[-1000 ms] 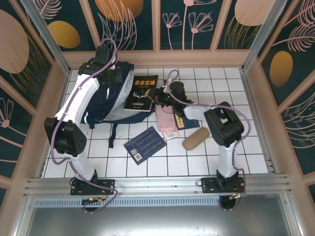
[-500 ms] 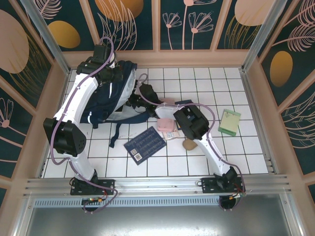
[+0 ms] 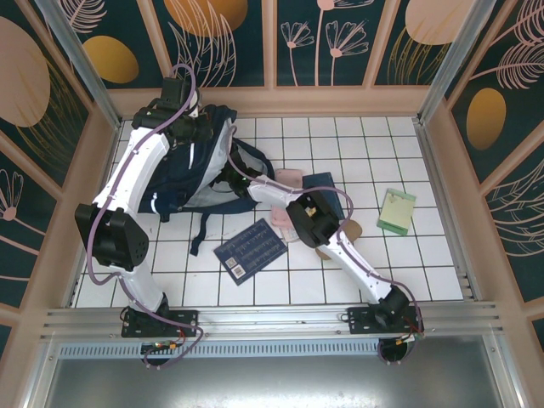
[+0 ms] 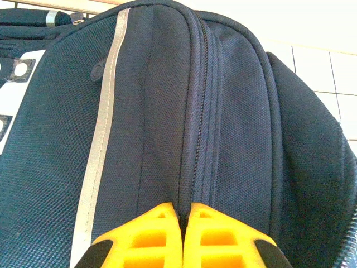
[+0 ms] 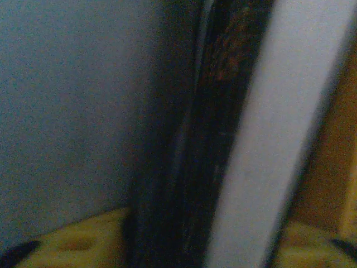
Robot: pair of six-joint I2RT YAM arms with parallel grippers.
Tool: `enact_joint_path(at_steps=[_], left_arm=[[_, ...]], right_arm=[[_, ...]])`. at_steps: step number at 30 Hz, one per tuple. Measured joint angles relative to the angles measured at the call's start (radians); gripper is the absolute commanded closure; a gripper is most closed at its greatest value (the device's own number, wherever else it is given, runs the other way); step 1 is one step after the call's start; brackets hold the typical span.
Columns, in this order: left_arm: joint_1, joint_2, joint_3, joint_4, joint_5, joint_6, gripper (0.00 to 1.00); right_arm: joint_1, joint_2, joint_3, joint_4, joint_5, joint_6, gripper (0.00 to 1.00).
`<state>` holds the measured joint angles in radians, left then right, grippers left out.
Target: Pack books, pencil case, and school supplies into a backpack
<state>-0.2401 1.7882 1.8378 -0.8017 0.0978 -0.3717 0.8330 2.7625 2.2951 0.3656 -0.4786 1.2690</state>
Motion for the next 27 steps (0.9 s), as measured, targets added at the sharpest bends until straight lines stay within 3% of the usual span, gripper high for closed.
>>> enact_joint_path(at_steps=[12,18,24,27], left_arm=[[0.003,-0.013,-0.050,0.043,-0.001,0.001,1.00],[0.005,-0.022,-0.074,0.062,0.004,0.001,1.00],[0.005,-0.029,-0.085,0.066,0.011,0.001,1.00],[0.006,-0.039,-0.086,0.065,0.010,0.001,1.00]], right_arm=[[-0.026,-0.119,-0.076,-0.268,-0.023,-0.167,0.32],[-0.035,-0.151,-0.114,-0.322,-0.044,-0.191,0.32],[-0.040,-0.204,-0.206,-0.322,-0.041,-0.200,0.50],[-0.042,-0.215,-0.229,-0.334,-0.031,-0.205,0.69]])
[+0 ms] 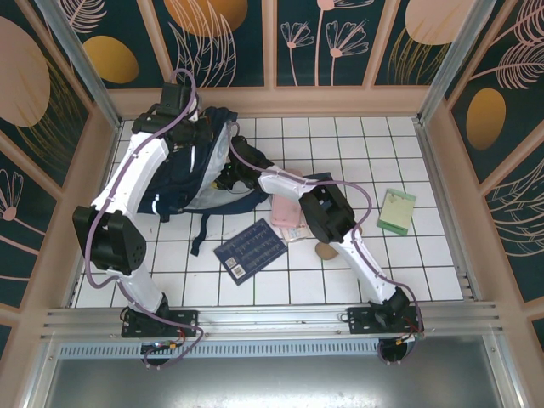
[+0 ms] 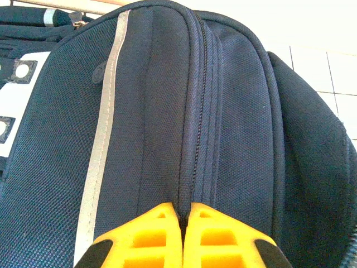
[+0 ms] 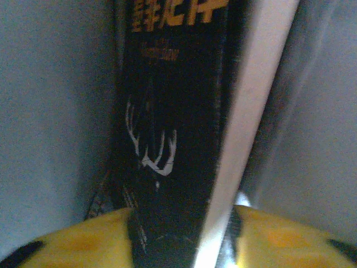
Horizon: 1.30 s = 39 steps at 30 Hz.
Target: Pack books, pencil case, and school supplies into a backpack
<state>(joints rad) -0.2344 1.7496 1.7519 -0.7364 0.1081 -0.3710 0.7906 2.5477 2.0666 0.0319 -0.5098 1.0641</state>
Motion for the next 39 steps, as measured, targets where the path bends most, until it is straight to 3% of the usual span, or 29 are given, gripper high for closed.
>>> enact_joint_path(at_steps=[6,11,16,19,22,25,30,39], left_arm=[[0.004,-0.003,-0.005,0.001,0.010,0.000,1.00],[0.004,-0.005,-0.024,0.015,0.035,-0.002,1.00],[0.007,-0.021,-0.066,0.048,0.061,-0.014,1.00],[0.011,-0.023,-0.079,0.056,0.064,-0.016,1.00],[0.012,-0.023,-0.084,0.060,0.064,-0.016,1.00],[0.012,-0.024,-0.088,0.061,0.050,-0.014,1.00],[0.011,-0.032,-0.116,0.084,-0.002,0.008,1.00],[0.009,-0.035,-0.208,0.160,-0.043,0.023,1.00]], right_arm=[[-0.003,0.001,-0.015,-0.004,0.005,0.013,1.00],[-0.010,0.051,0.048,0.021,-0.011,0.033,1.00],[-0.012,0.175,0.228,0.033,-0.044,0.051,1.00],[-0.012,0.225,0.289,0.058,-0.072,0.080,0.90],[-0.013,0.233,0.294,0.074,-0.094,0.097,0.68],[-0.013,0.220,0.270,0.100,-0.109,0.087,0.55],[-0.017,0.065,0.058,0.107,-0.088,0.016,0.48],[-0.053,-0.232,-0.243,-0.064,0.043,-0.145,0.44]])
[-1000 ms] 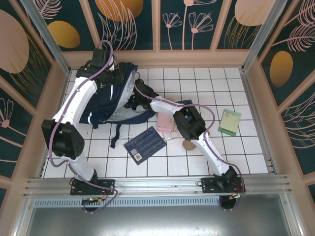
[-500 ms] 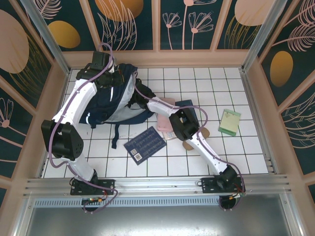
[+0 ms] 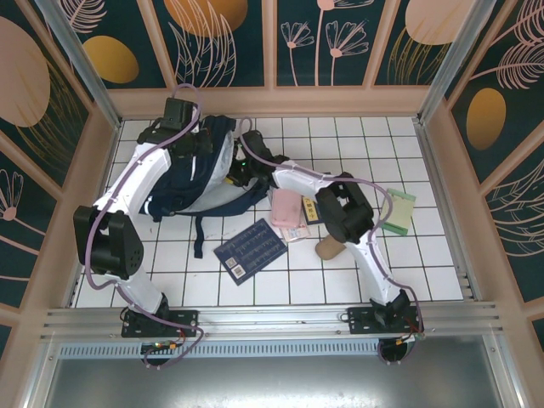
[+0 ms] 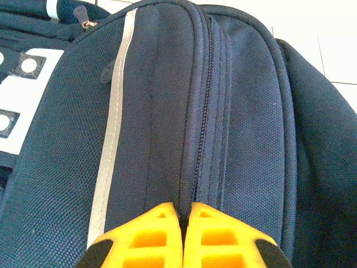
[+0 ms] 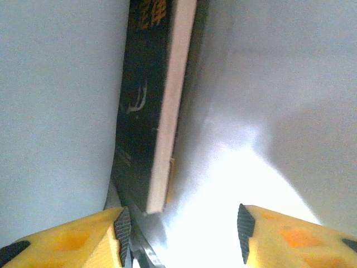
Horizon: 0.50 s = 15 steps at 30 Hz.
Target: Pack books, pencil case, and school supplies into a backpack
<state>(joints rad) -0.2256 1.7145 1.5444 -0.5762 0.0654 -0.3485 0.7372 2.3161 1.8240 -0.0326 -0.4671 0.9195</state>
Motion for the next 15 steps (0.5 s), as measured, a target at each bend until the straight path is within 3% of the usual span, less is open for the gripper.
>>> enact_joint_path(at_steps=[4,6,9,12,15], left_arm=[[0.000,0.017,-0.003,0.005,0.005,0.000,0.89],[0.000,0.026,-0.004,0.012,0.017,-0.004,0.77],[0.002,0.040,-0.008,0.032,0.035,-0.015,0.68],[0.005,0.048,-0.021,0.057,0.061,-0.028,0.51],[0.010,0.048,-0.041,0.079,0.089,-0.047,0.50]], right_arm=[[-0.023,-0.140,-0.126,-0.072,0.082,-0.064,0.42],[-0.034,-0.224,-0.206,-0.109,0.136,-0.093,0.41],[-0.049,-0.339,-0.300,-0.171,0.230,-0.130,0.41],[-0.060,-0.439,-0.365,-0.231,0.346,-0.162,0.37],[-0.077,-0.539,-0.444,-0.280,0.460,-0.190,0.34]])
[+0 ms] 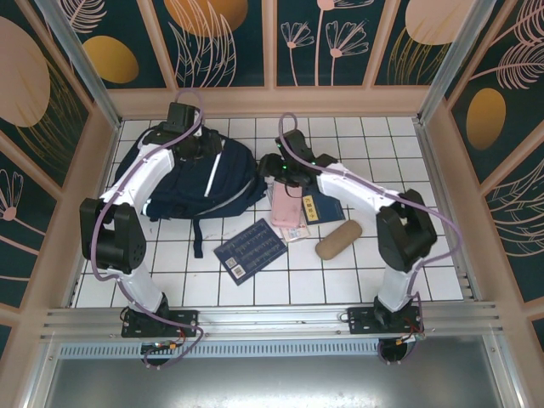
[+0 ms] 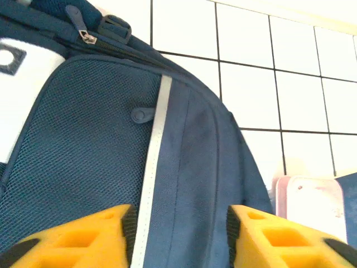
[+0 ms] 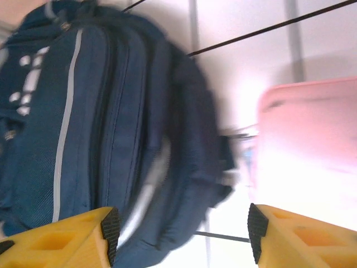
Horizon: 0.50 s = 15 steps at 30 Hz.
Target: Pack books, pencil case, and school supplies into a backpack
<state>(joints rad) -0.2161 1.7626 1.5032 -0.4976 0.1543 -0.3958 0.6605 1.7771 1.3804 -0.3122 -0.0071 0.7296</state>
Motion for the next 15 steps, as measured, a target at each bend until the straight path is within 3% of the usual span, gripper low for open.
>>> enact_joint_path(at_steps=[7,15], left_arm=[[-0.030,-0.007,-0.077,0.076,0.079,-0.097,0.51],[-0.271,0.010,-0.084,0.158,0.082,-0.225,0.57]], right_arm=[[-0.153,-0.197,-0.248,-0.027,0.086,-0.054,0.35],[-0.416,-0.273,-0.447,0.002,-0.060,-0.163,0.39]])
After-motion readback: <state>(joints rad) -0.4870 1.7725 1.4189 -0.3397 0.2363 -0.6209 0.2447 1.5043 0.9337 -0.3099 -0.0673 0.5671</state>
